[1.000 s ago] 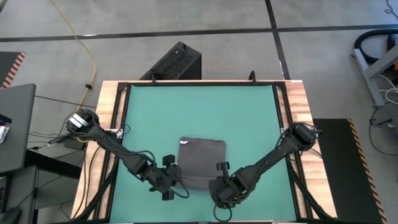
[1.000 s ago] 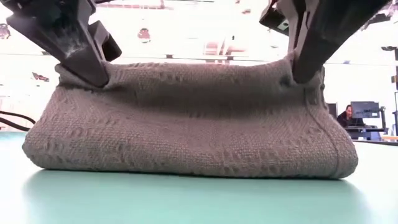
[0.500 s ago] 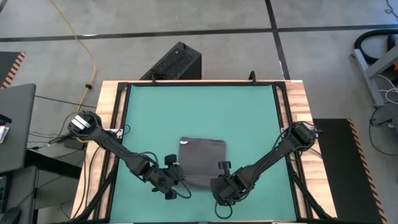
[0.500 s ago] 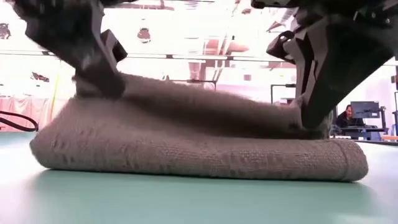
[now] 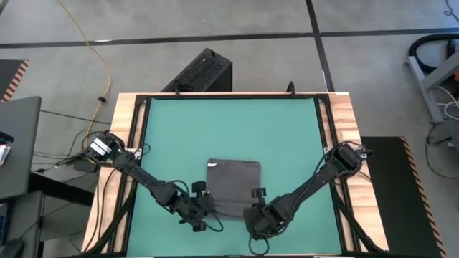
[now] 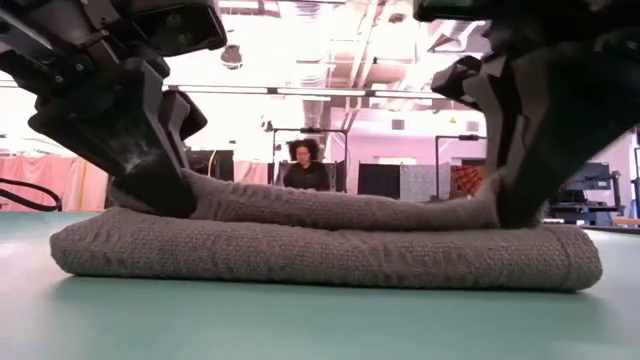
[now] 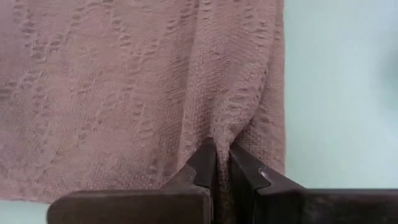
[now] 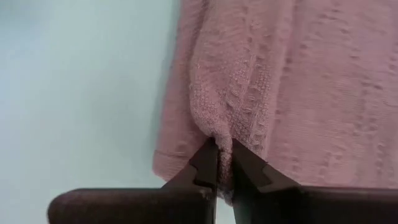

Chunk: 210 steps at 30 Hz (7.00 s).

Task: Roll towel into tight, uniform cylinder
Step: Roll the gray towel

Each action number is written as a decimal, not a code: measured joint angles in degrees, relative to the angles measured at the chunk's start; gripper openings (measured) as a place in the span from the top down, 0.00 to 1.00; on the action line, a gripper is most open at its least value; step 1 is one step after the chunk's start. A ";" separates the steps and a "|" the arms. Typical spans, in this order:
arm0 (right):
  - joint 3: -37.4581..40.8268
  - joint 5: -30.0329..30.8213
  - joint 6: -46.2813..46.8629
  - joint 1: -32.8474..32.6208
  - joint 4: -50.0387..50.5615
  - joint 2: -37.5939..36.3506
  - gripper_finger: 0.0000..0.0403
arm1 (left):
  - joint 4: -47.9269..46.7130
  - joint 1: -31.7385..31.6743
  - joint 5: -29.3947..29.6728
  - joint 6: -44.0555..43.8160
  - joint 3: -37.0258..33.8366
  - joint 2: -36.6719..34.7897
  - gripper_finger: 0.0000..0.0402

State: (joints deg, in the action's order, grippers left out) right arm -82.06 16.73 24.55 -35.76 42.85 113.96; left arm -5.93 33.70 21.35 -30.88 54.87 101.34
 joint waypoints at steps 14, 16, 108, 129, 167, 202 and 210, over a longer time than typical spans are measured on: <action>-0.20 0.13 -2.13 -0.52 0.22 1.45 0.74 | -4.40 0.93 -5.75 10.16 4.00 -0.10 0.76; -0.17 0.07 -2.13 -0.52 0.24 1.45 0.74 | -5.37 1.13 -6.10 11.61 5.00 -0.13 0.73; -12.95 29.51 -23.51 -11.62 16.32 0.93 0.73 | 22.16 3.58 7.88 17.23 -4.02 8.37 1.00; 12.57 34.12 -28.99 -10.95 -22.23 0.56 0.98 | 22.10 3.26 7.84 17.12 -4.04 8.37 1.00; 15.01 22.64 -40.44 -11.64 -16.43 -8.46 0.29 | 18.89 1.48 3.11 17.58 -4.04 8.33 1.00; 22.97 24.79 -41.86 -8.09 -29.57 -6.70 0.31 | 18.34 1.39 2.90 17.71 -4.04 8.35 1.00; 26.16 24.71 -38.11 -8.53 -31.87 -6.70 0.49 | 18.32 1.39 2.60 17.69 -4.04 8.35 1.00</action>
State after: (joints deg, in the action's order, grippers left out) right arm -55.90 41.44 -13.56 -44.29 10.98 107.26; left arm 12.38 35.09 23.94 -13.19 50.83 109.69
